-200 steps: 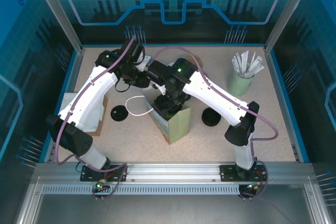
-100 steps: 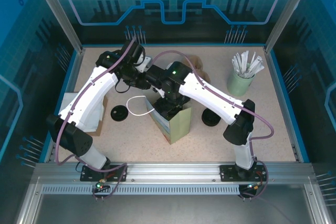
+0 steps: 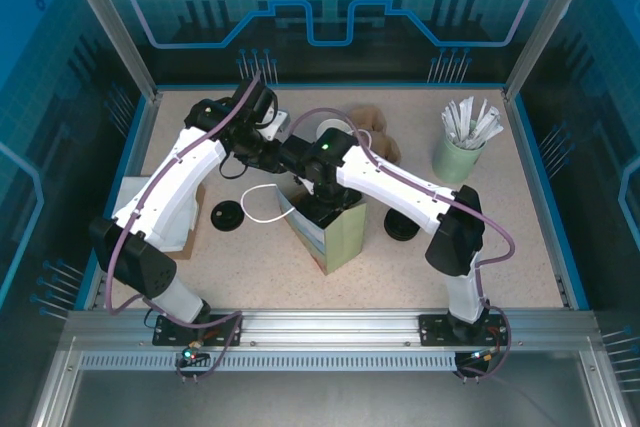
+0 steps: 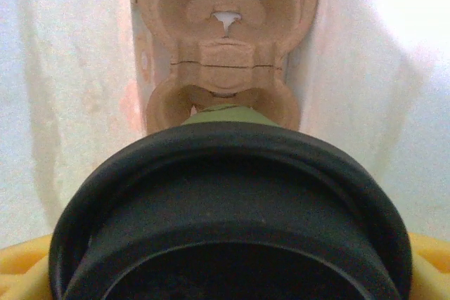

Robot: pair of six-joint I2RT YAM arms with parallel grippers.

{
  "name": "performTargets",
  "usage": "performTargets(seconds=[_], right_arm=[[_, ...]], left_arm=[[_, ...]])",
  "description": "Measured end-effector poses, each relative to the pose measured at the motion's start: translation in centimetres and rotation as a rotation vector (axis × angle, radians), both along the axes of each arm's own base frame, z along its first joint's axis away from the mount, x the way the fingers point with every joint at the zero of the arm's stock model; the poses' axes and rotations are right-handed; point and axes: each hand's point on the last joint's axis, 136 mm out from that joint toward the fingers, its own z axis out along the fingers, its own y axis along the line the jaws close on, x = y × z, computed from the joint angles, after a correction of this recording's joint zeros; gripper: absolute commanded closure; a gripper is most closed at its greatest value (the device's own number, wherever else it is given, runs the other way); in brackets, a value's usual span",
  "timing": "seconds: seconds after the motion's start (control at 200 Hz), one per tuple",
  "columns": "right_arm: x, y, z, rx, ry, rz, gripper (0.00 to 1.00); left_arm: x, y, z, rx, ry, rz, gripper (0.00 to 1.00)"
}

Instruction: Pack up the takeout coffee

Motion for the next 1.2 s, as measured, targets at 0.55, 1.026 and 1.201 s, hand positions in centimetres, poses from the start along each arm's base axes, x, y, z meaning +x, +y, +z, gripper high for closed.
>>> performTargets(seconds=[0.55, 1.026, 1.201], right_arm=[[0.2, -0.5, -1.7, 0.004, -0.002, -0.012, 0.24], [0.3, -0.9, -3.4, 0.014, 0.004, -0.024, 0.23], [0.2, -0.8, -3.8, 0.023, 0.005, -0.024, 0.23]], left_arm=[[0.2, 0.4, 0.0, 0.021, -0.009, 0.01, 0.54], [0.3, 0.8, -0.3, 0.046, -0.013, 0.021, 0.48], [0.3, 0.9, -0.3, 0.046, -0.013, 0.021, 0.46]])
